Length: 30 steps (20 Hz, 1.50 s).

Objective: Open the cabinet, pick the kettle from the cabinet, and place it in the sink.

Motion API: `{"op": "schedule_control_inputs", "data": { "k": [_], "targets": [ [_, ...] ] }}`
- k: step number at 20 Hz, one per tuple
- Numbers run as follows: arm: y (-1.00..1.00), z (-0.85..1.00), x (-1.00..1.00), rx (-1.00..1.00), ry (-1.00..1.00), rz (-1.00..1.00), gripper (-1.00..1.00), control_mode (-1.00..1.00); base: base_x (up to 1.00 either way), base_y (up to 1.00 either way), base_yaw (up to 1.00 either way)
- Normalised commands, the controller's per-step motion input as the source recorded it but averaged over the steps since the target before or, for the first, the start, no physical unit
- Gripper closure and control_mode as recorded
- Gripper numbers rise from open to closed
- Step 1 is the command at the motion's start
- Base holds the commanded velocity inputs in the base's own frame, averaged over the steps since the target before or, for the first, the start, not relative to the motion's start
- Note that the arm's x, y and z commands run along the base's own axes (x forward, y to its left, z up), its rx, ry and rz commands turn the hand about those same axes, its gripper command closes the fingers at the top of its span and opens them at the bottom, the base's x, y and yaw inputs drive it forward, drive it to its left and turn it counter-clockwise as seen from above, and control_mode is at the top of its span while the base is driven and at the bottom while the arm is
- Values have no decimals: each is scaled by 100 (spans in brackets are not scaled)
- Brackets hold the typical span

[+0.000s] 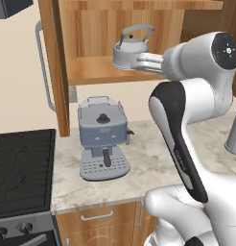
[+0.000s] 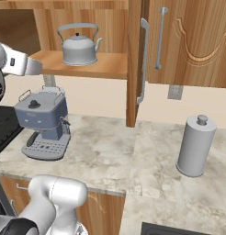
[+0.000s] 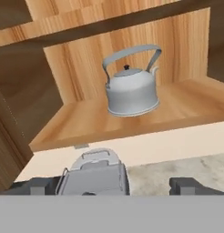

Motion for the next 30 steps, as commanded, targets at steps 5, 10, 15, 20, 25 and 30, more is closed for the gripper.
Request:
{"op": "schedule_control_inputs", "data": {
  "k": [5,10,15,20,25,30],
  "targets": [
    [-10,1,18,-14,-1,6,-100,-100,0,0,0],
    [-4,4,26,-10,-6,1,-100,-100,0,0,0],
    [0,8,31,-5,-5,0,-100,-100,0,0,0],
    [0,2,31,0,-4,0,-100,-100,0,0,0],
    [0,10,35,0,-4,0,-100,-100,0,0,0],
    [5,1,28,0,-14,0,-100,-100,0,0,0]
  ]
}}
